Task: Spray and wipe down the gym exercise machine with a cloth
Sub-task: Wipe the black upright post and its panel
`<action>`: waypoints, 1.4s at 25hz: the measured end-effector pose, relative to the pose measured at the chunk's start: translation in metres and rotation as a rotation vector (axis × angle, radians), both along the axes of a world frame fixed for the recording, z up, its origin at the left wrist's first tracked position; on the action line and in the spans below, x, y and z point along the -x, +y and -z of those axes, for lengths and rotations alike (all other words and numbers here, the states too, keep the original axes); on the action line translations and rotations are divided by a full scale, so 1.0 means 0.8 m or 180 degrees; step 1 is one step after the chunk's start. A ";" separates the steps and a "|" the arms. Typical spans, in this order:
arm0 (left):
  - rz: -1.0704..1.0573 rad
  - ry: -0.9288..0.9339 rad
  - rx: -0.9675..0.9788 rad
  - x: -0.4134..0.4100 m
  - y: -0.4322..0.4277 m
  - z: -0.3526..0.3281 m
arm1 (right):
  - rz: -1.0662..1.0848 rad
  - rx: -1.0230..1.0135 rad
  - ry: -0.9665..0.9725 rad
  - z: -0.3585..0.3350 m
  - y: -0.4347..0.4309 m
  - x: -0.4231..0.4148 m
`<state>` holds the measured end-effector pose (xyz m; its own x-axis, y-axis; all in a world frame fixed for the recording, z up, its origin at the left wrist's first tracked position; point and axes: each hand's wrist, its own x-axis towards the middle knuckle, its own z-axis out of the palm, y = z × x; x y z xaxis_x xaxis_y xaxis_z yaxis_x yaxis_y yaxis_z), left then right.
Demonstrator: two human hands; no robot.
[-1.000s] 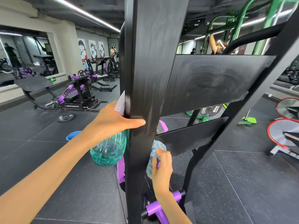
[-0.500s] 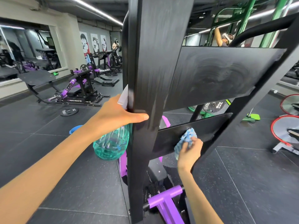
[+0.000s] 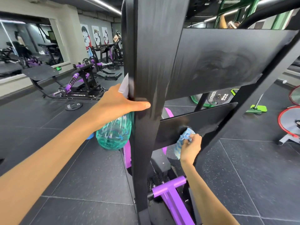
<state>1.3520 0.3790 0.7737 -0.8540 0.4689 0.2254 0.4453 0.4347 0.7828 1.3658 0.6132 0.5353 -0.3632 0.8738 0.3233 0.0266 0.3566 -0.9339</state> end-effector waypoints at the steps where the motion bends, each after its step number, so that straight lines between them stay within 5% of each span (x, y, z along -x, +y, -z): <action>1: 0.0032 0.0029 0.0009 -0.002 0.000 -0.001 | -0.0145 -0.0048 -0.0009 0.003 -0.015 -0.002; 7: -0.0006 0.0098 0.0030 -0.002 0.000 -0.001 | -0.1527 -0.0363 -0.0599 0.050 -0.098 -0.001; 15: 0.0016 0.0077 0.0028 0.000 0.000 0.001 | 0.0425 0.0789 -0.0411 0.015 0.091 0.022; 23: 0.0126 0.0080 -0.0087 0.001 0.000 -0.001 | 0.0056 0.0829 -0.0296 0.054 0.000 0.032; 29: 0.0196 0.0032 -0.0137 0.004 0.001 0.000 | 0.0491 0.1201 -0.0944 0.011 0.133 0.047; 35: 0.0220 -0.0007 -0.0151 0.005 0.000 0.000 | 0.0749 0.1328 -0.0733 -0.004 0.162 0.051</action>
<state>1.3477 0.3794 0.7736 -0.8204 0.5156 0.2470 0.4713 0.3653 0.8028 1.3246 0.7429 0.5385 -0.1623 0.9776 -0.1341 0.2821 -0.0843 -0.9557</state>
